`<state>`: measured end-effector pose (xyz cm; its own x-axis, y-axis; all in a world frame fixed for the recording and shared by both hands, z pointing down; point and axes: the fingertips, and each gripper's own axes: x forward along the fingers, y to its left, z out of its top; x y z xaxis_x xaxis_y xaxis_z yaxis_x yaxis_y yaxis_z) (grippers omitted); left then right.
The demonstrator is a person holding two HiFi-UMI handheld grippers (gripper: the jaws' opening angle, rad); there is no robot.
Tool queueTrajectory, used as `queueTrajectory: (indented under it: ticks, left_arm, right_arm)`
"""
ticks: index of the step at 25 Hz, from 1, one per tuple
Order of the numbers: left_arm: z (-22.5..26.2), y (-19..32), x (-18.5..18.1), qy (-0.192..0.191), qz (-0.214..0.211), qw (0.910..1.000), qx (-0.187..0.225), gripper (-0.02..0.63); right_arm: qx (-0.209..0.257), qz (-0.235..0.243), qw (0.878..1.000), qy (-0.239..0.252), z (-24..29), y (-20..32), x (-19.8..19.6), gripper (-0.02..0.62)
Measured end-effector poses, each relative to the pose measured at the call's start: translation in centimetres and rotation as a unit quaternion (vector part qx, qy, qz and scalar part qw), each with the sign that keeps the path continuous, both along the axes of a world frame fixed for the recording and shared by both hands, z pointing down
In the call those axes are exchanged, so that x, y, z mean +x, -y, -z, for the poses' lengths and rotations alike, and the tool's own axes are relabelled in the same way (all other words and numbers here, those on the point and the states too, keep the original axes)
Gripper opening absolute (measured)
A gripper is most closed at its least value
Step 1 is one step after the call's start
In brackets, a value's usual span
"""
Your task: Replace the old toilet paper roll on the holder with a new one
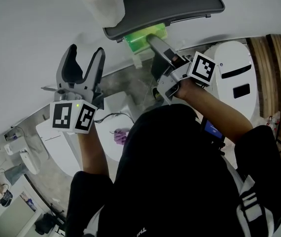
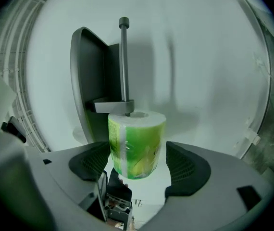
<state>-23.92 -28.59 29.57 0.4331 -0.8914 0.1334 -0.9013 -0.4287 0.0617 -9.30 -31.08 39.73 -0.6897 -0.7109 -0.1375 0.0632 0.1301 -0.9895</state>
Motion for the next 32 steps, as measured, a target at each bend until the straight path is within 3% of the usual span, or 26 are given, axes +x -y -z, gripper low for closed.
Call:
queueTrajectory:
  ticks: [8, 14, 16, 18, 21, 24, 29, 32]
  left_arm:
    - [0.3, -0.2, 0.0, -0.002, -0.003, 1.0000, 0.004, 0.321]
    - [0.8, -0.3, 0.0, -0.006, -0.003, 0.9999, 0.010, 0.321]
    - [0.8, -0.4, 0.0, -0.008, -0.004, 0.9999, 0.011, 0.319]
    - [0.8, -0.4, 0.2, -0.011, -0.006, 0.9998, 0.013, 0.321]
    - [0.6, -0.2, 0.6, -0.018, -0.013, 0.9996, 0.015, 0.319]
    - [0.6, -0.2, 0.9, -0.025, -0.017, 0.9994, 0.018, 0.319]
    - [0.7, -0.1, 0.4, -0.017, 0.009, 0.9995, 0.024, 0.319]
    - [1.1, -0.5, 0.1, -0.007, 0.027, 0.9990, 0.033, 0.293]
  right_arm:
    - [0.034, 0.084, 0.996, -0.020, 1.4, -1.9, -0.1, 0.365]
    - [0.106, 0.177, 0.972, -0.110, 2.6, -5.0, 0.4, 0.364]
    - [0.146, 0.199, 0.958, -0.147, 3.2, -5.8, 0.9, 0.343]
    - [0.193, 0.209, 0.941, -0.182, 4.0, -6.1, 1.5, 0.271]
    - [0.251, 0.202, 0.921, -0.220, 6.0, -6.4, 2.2, 0.171]
    - [0.317, 0.185, 0.897, -0.247, 8.3, -6.4, 2.7, 0.116]
    - [0.436, 0.112, 0.831, -0.326, 11.8, -5.7, 4.2, 0.057]
    - [0.460, 0.059, 0.805, -0.369, 12.4, -4.7, 6.0, 0.049]
